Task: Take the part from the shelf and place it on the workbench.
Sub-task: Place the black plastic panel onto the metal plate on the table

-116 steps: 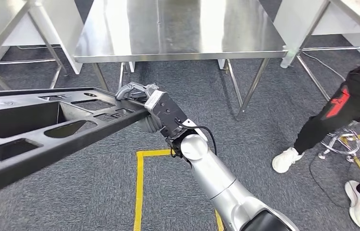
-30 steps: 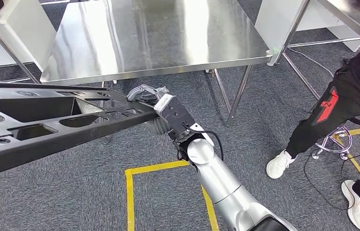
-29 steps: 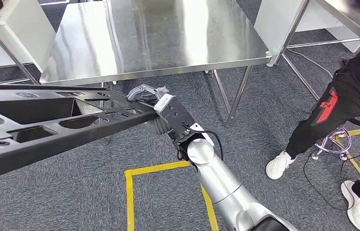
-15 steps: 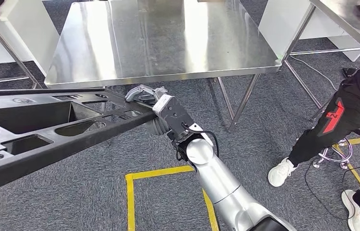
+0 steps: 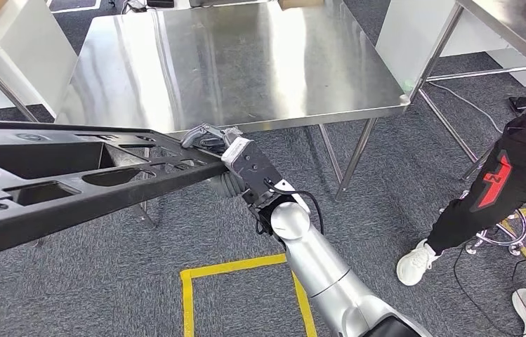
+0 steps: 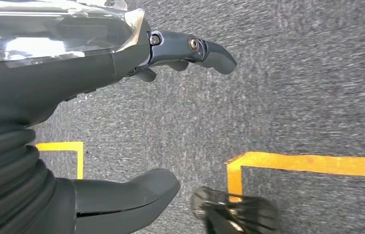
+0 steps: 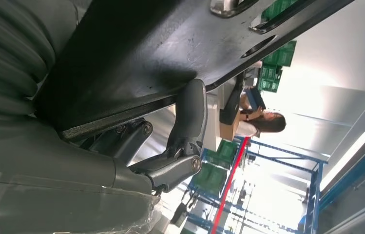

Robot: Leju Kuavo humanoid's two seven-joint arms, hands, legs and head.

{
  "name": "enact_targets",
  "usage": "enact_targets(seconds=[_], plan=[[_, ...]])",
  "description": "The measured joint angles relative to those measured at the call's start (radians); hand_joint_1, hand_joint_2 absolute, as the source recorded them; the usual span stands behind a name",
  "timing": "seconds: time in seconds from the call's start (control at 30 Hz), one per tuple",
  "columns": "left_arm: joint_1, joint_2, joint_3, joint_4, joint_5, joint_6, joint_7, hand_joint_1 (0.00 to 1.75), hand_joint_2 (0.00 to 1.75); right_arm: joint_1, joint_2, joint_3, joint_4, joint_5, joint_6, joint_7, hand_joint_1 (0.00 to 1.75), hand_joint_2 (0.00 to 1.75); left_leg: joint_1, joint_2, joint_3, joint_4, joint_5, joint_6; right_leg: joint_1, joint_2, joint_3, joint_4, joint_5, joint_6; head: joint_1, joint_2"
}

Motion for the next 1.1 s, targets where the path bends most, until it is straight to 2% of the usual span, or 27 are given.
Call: enact_targets(seconds=[0.03,0.07,0.1,0.13,0.17,0.23,0.27,0.3,0.37,0.43,0.47,0.5,0.53,0.57,0.6,0.63,0.67,0.73,0.77,0.8,0.87,0.93,0.97,1.0,1.03,1.1], plan=[[0.0,0.0,0.0,0.0,0.0,0.0,0.0,0.0,1.75,0.0,0.0,0.0,0.001,0.0,0.0,0.0,1.75,1.75,0.0,0.0,0.013,-0.064,0.058,0.003,0.0,0.001,0.017,0.0,-0.013,0.002,0.0,0.0],[0.0,0.001,0.0,0.0,0.0,0.001,0.0,0.0,1.75,0.0,0.001,0.0,0.002,0.0,0.0,0.0,1.75,1.75,-0.001,0.001,0.035,-0.132,0.105,0.008,0.0,0.002,0.03,-0.002,-0.025,0.006,0.0,0.0],[0.0,0.001,0.0,0.0,0.0,0.001,0.0,0.0,1.75,-0.002,0.002,0.0,0.002,0.0,0.0,0.0,1.75,1.75,-0.004,0.001,0.06,-0.192,0.133,0.013,0.003,0.002,0.042,-0.004,-0.036,0.011,0.0,0.0],[-0.001,0.001,0.0,0.0,0.0,0.001,0.0,0.0,1.75,-0.004,0.003,0.0,0.002,0.0,0.0,0.0,1.75,1.75,-0.008,0.001,0.079,-0.228,0.142,0.02,0.005,0.003,0.049,-0.008,-0.045,0.017,0.0,0.0],[-0.002,0.0,0.0,0.0,0.0,0.002,0.0,0.0,1.75,-0.005,0.003,0.0,0.003,0.0,0.0,0.0,1.75,1.75,-0.011,0.001,0.089,-0.241,0.133,0.027,0.007,0.003,0.057,-0.01,-0.049,0.025,-0.001,0.0],[-0.002,0.0,0.0,0.0,0.0,0.002,0.0,0.0,1.75,-0.006,0.004,0.001,0.003,0.0,0.0,-0.001,1.75,1.75,-0.014,-0.001,0.102,-0.251,0.122,0.042,0.007,0.003,0.064,-0.005,-0.047,0.039,-0.001,0.0],[-0.002,0.0,0.0,0.0,0.0,0.002,0.0,0.0,1.75,-0.006,0.004,0.001,0.003,0.001,0.0,-0.001,1.75,1.75,-0.012,-0.002,0.112,-0.256,0.117,0.049,0.007,0.002,0.058,0.015,-0.045,0.045,0.0,0.0],[-0.002,0.0,0.0,0.0,0.001,0.002,0.0,0.0,1.75,-0.007,0.003,0.001,0.003,0.001,0.0,-0.001,1.75,1.75,-0.011,-0.003,0.123,-0.26,0.112,0.057,0.006,0.001,0.037,0.051,-0.047,0.047,0.0,0.0],[-0.002,0.0,0.002,0.0,0.001,0.002,0.003,0.0,1.75,-0.008,0.002,0.002,0.003,0.001,0.001,-0.001,1.75,1.75,-0.011,-0.005,0.143,-0.264,0.096,0.069,0.005,-0.001,-0.04,0.167,-0.07,0.046,0.001,0.0],[-0.001,-0.001,0.006,0.0,0.003,0.002,0.008,0.0,1.75,-0.005,0.001,0.003,0.005,0.001,0.002,-0.001,1.75,1.75,-0.011,-0.007,0.163,-0.264,0.077,0.072,0.004,-0.001,-0.129,0.266,-0.106,0.046,0.001,0.0],[0.001,-0.002,0.008,0.0,0.005,0.002,0.01,0.0,1.75,-0.003,0.0,0.003,0.007,0.001,0.002,-0.001,1.75,1.75,-0.011,-0.009,0.177,-0.264,0.065,0.07,0.002,-0.002,-0.156,0.275,-0.112,0.048,0.001,0.0],[0.002,-0.003,0.009,0.0,0.006,0.002,0.01,0.0,1.75,-0.001,0.0,0.003,0.009,0.002,0.003,0.0,1.75,1.75,-0.011,-0.011,0.193,-0.264,0.052,0.068,0.001,-0.002,-0.167,0.251,-0.104,0.055,0.001,0.0],[0.003,-0.004,0.011,0.0,0.007,0.003,0.011,0.0,1.75,-0.001,0.0,0.004,0.01,0.002,0.003,0.0,1.75,1.75,-0.01,-0.013,0.212,-0.264,0.038,0.065,-0.002,-0.004,-0.163,0.198,-0.075,0.065,0.001,0.0],[0.004,-0.004,0.012,0.0,0.007,0.003,0.012,0.0,1.75,0.0,0.0,0.004,0.012,0.002,0.004,0.0,1.75,1.75,-0.01,-0.014,0.226,-0.265,0.024,0.061,-0.004,-0.008,-0.149,0.132,-0.024,0.078,0.001,0.0],[0.004,-0.005,0.013,0.0,0.007,0.004,0.012,0.0,1.75,-0.001,-0.001,0.004,0.014,0.002,0.005,-0.001,1.75,1.75,-0.01,-0.015,0.243,-0.264,0.009,0.056,-0.004,-0.013,-0.137,0.077,0.024,0.083,0.0,0.0],[0.004,-0.005,0.015,0.0,0.007,0.005,0.012,0.0,1.75,-0.001,-0.001,0.005,0.017,0.002,0.006,-0.001,1.75,1.75,-0.01,-0.016,0.254,-0.266,-0.004,0.05,0.0,-0.016,-0.124,0.04,0.06,0.079,0.0,0.0],[0.004,-0.005,0.016,0.0,0.007,0.007,0.012,0.0,1.75,-0.002,0.0,0.006,0.019,0.002,0.008,-0.002,1.75,1.75,-0.01,-0.016,0.265,-0.266,-0.012,0.042,0.003,-0.018,-0.114,0.024,0.08,0.066,-0.001,0.0],[0.002,-0.006,0.018,0.0,0.007,0.008,0.013,0.0,1.75,-0.009,0.005,0.007,0.021,0.002,0.009,-0.002,1.75,1.75,-0.008,-0.013,0.277,-0.257,-0.013,0.029,0.007,-0.011,-0.093,0.02,0.069,0.033,-0.001,0.0],[0.0,-0.007,0.02,-0.001,0.007,0.009,0.013,0.0,1.75,-0.013,0.008,0.007,0.021,0.002,0.009,-0.002,1.75,1.75,-0.007,-0.01,0.269,-0.231,-0.005,0.025,0.004,-0.008,-0.081,0.016,0.063,0.021,-0.002,0.0],[-0.002,-0.008,0.022,-0.001,0.007,0.009,0.013,0.0,1.75,-0.018,0.012,0.007,0.02,0.001,0.009,-0.003,1.75,1.75,-0.006,-0.007,0.247,-0.19,0.0,0.023,0.002,-0.006,-0.068,0.015,0.055,0.011,-0.003,0.0],[-0.006,-0.01,0.024,0.0,0.008,0.009,0.012,0.0,1.75,-0.023,0.016,0.008,0.022,0.001,0.01,-0.003,1.75,1.75,-0.003,-0.003,0.166,-0.071,-0.012,0.016,0.0,-0.005,-0.042,0.012,0.033,-0.003,-0.004,0.0],[-0.003,-0.011,0.026,0.0,0.008,0.009,0.012,0.0,1.75,-0.022,0.018,0.008,0.025,0.0,0.01,-0.004,1.75,1.75,-0.002,-0.002,0.076,0.016,-0.058,0.009,0.001,-0.002,-0.016,0.012,0.008,-0.007,-0.005,0.0],[-0.001,-0.011,0.028,0.0,0.008,0.009,0.013,0.0,1.75,-0.022,0.018,0.008,0.027,0.0,0.01,-0.004,1.75,1.75,-0.002,-0.002,0.044,0.025,-0.074,0.007,0.002,0.0,-0.002,0.012,-0.005,-0.007,-0.005,0.0],[0.0,-0.011,0.029,0.0,0.008,0.01,0.013,0.0,1.75,-0.022,0.019,0.008,0.029,0.0,0.01,-0.004,1.75,1.75,-0.002,-0.001,0.025,0.005,-0.068,0.007,0.002,0.003,0.016,0.012,-0.018,-0.006,-0.005,0.0],[0.001,-0.011,0.031,0.0,0.008,0.01,0.013,0.0,1.75,-0.022,0.021,0.008,0.03,0.0,0.01,-0.004,1.75,1.75,-0.002,0.0,0.019,-0.04,-0.037,0.009,0.002,0.004,0.035,0.012,-0.033,-0.004,-0.005,0.0],[0.003,-0.01,0.035,0.0,0.009,0.012,0.013,0.0,1.75,-0.022,0.026,0.008,0.033,0.0,0.011,-0.005,1.75,1.75,-0.005,0.003,0.025,-0.155,0.079,0.018,0.003,0.006,0.067,0.01,-0.063,0.003,-0.004,0.0]])
